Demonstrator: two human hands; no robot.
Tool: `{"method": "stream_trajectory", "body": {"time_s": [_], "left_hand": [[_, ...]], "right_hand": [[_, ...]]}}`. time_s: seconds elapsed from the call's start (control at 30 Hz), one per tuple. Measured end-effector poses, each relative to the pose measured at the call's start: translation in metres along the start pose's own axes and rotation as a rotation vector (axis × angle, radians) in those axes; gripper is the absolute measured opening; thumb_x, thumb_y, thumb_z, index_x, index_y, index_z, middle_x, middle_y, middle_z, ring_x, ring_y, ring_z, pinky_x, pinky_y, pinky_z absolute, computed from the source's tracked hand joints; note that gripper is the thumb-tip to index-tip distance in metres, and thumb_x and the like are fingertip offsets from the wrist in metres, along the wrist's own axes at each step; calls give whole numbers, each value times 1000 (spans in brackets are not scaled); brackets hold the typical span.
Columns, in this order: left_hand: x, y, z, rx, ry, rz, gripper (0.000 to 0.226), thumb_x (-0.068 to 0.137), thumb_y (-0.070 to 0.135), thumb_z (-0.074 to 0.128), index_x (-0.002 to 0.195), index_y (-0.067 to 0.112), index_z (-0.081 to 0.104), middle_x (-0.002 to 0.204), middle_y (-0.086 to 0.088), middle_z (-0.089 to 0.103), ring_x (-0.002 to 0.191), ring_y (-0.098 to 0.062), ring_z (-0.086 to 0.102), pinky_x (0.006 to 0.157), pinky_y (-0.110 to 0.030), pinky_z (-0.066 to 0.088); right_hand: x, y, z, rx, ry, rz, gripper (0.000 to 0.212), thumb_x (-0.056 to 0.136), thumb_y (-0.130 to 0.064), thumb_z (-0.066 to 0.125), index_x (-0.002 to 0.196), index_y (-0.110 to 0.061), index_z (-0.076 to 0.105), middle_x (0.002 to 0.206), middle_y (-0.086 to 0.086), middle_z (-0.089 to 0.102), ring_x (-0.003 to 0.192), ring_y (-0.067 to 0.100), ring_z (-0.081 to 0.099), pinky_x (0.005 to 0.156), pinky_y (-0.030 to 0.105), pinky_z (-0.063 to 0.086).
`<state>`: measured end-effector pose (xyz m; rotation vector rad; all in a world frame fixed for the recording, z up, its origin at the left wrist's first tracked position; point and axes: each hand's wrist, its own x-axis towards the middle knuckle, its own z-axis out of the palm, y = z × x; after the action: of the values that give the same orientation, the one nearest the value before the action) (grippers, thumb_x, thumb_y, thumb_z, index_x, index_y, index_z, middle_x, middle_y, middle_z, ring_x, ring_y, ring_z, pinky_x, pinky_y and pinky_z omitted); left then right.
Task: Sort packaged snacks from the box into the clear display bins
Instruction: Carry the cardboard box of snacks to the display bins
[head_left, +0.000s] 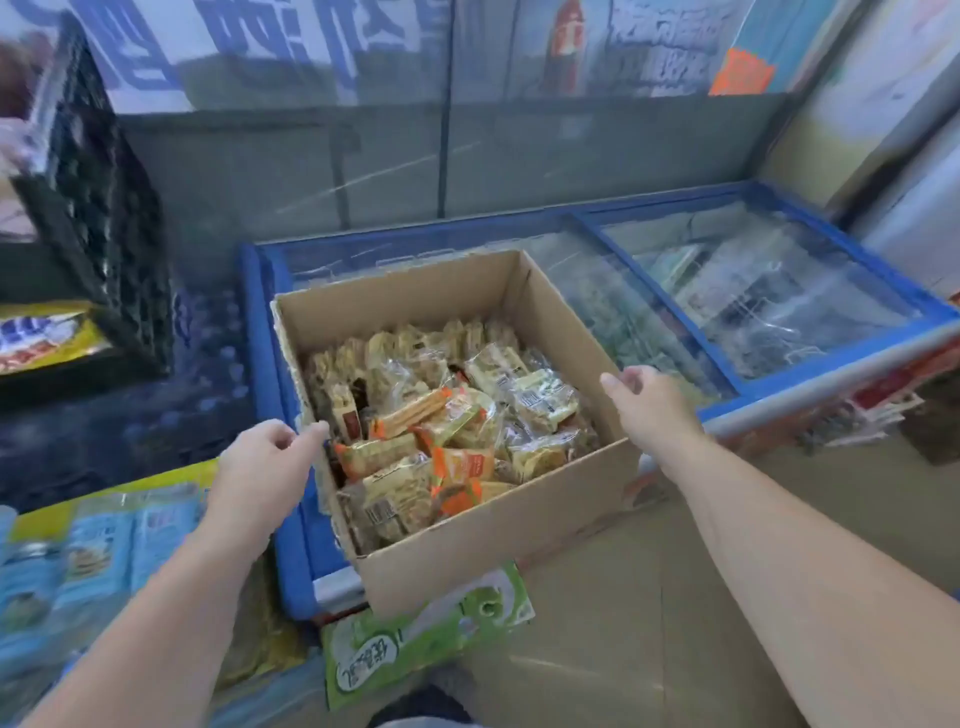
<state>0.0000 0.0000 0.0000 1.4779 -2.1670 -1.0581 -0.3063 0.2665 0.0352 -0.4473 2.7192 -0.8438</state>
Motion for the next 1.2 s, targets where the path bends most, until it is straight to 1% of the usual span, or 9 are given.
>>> {"method": "stream_trajectory", "body": {"time_s": [0.1,0.23,0.4,0.5,0.6,0.7,0.83,1.0,1.2], "left_hand": [[20,3,14,10,-105,-118,43,90,44,66,72,8,50,49,-6,60,44,-24,66,44,-32,46],[31,7,21,132,-157,-135,16,80,18,52,67,9,55,56,-10,66,54,-31,66,48,-34,49],[33,20,18,109,-123,-92,18,84,9,52,67,7,47,62,-11,58,58,-31,56,53,-35,42],[32,45,14,88,-77,-41,29,86,7,56,64,14,38,55,-5,46,52,-26,46,51,-32,34],[29,82,21,112,-118,3,28,87,10,57,66,11,39,54,-6,46,50,-26,46,52,-33,37],[21,126,46,159,-141,55,19,89,14,58,77,3,49,61,-15,56,50,-23,50,52,-35,42],[-5,199,104,164,-173,154,19,88,14,61,71,14,52,50,2,57,38,-12,49,52,-32,43],[-57,308,204,155,-253,261,25,91,16,65,82,39,68,64,12,71,59,-21,68,58,-33,50],[-110,419,332,91,-414,331,15,87,19,63,87,31,71,67,1,75,62,-28,72,63,-48,61]], "right_hand": [[22,-8,14,-136,-14,41,62,100,-52,49,148,-14,43,144,11,52,127,32,52,97,43,43],[45,-7,22,-300,-74,103,59,100,-45,53,149,-16,40,143,10,55,126,34,54,96,45,47],[74,0,18,-394,-148,132,59,100,-49,55,142,-9,49,141,14,57,124,36,54,90,42,47],[82,13,7,-390,-149,71,44,100,-49,55,117,-9,61,117,13,66,103,34,60,76,38,46],[86,43,-12,-302,-120,78,37,99,-46,58,82,-13,56,87,8,62,85,32,59,73,40,51],[91,88,-41,-245,-78,109,41,97,-46,60,80,-9,58,80,8,62,86,35,61,74,41,52],[101,170,-104,-149,10,160,41,97,-45,61,106,-6,68,104,13,69,105,37,62,84,41,51],[112,278,-206,-62,111,232,36,94,-36,66,66,-15,62,66,3,63,71,31,59,57,34,40],[121,412,-310,-96,260,364,41,95,-38,65,69,-7,59,68,9,60,67,32,54,55,35,34]]}}
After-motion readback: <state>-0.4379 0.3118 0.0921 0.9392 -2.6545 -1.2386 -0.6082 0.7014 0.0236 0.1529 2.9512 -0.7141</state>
